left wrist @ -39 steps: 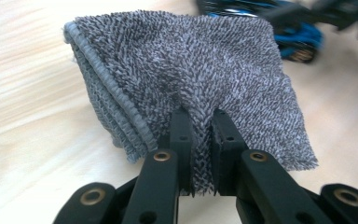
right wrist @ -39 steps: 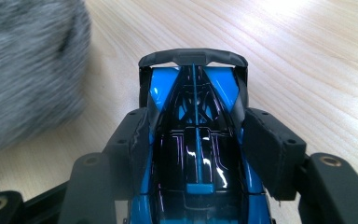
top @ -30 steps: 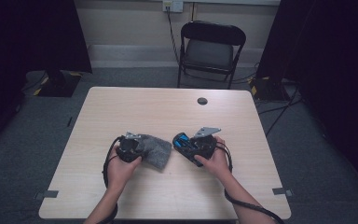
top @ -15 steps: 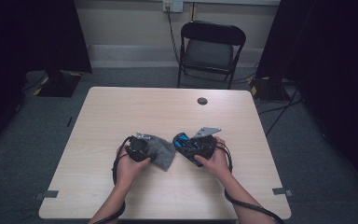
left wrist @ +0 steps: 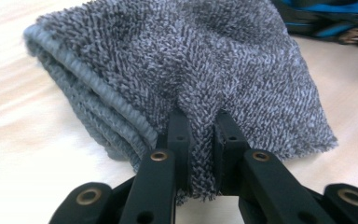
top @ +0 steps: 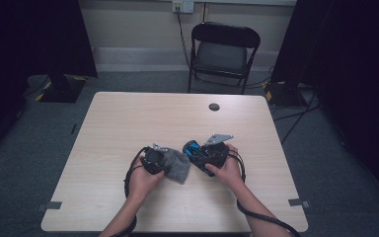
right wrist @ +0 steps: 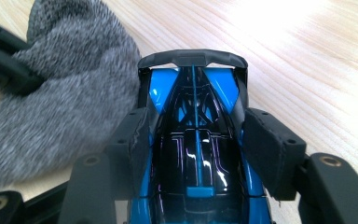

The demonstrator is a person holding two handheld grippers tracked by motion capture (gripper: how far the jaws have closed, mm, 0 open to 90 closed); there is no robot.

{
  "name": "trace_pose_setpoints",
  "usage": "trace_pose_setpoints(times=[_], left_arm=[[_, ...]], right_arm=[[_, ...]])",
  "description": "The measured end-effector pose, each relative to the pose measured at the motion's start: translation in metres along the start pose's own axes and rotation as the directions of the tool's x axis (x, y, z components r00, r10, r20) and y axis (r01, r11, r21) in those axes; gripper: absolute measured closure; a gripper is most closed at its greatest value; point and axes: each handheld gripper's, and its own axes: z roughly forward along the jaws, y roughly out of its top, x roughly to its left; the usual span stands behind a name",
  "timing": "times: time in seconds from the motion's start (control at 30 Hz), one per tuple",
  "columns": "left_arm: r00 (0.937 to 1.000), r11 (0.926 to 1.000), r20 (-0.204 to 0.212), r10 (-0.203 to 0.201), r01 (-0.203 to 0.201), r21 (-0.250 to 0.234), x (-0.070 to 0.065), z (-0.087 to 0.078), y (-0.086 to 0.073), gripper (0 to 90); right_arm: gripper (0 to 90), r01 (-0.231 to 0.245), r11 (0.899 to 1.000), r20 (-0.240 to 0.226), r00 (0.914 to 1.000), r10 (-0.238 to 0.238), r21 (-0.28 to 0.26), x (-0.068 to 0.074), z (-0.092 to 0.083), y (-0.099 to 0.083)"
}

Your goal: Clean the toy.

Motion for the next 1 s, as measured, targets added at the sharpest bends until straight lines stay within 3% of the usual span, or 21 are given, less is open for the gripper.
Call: trace_pose_setpoints(times=[0.23, 1.0], left_arm=[[0.9962, 0.9986, 0.071, 0.05, -0.051, 0.012, -0.023, 0.003, -0.001, 80.1], [0.9848, 0.9918, 0.125, 0.121, -0.125, 0.028, -0.059, 0.008, 0.006, 80.0]], right_arm=[[41.6, 0.0, 1.0, 0.002, 1.0, 0.0, 0.002, 0.0, 0.0, 0.001], [41.6, -0.003, 1.0, -0.003, 1.0, 0.003, 0.0, -0.001, 0.0, 0.0]])
